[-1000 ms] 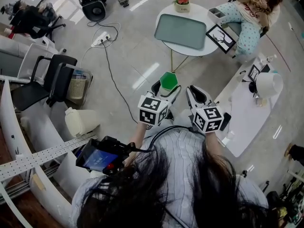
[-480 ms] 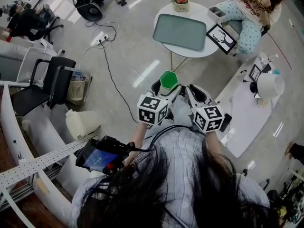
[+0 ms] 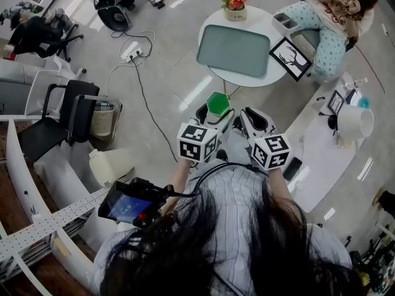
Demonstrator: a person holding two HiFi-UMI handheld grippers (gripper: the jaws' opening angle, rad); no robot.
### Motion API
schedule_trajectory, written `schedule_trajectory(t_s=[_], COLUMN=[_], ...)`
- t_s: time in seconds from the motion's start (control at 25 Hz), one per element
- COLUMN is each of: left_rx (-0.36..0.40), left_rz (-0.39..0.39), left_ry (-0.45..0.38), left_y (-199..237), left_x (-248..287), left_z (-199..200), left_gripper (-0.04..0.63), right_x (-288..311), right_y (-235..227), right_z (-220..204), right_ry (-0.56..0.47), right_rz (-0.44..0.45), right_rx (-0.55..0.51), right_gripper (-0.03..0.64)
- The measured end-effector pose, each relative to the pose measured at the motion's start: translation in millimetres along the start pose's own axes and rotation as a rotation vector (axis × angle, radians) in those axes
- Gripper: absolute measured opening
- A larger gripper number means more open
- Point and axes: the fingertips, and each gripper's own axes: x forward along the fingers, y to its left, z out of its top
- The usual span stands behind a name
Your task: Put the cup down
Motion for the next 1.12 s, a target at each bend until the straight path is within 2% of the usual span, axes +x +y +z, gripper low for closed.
schedule_trajectory(t_s=[0.4,0.68,1.12], left_rx=[0.062,0.061,0.082], left_rz=[0.021,0.044,0.051], left_ry=[0.024,0.062,0.116], left_y=[28,48,67], left_x=[76,118,170], left_z=[43,54,61], left_gripper=[0.322,0.322,0.322], right_x=[35,56,84], right_y=[-80,-132,-179], right_z=[39,57,75], right_ry=[-0.024,-0.022,-0.021], right_rz=[-0.036,-0.064,-0.064], right_rx=[0.057,0.086,0.119], right_gripper=[0.072,0.072,0.072])
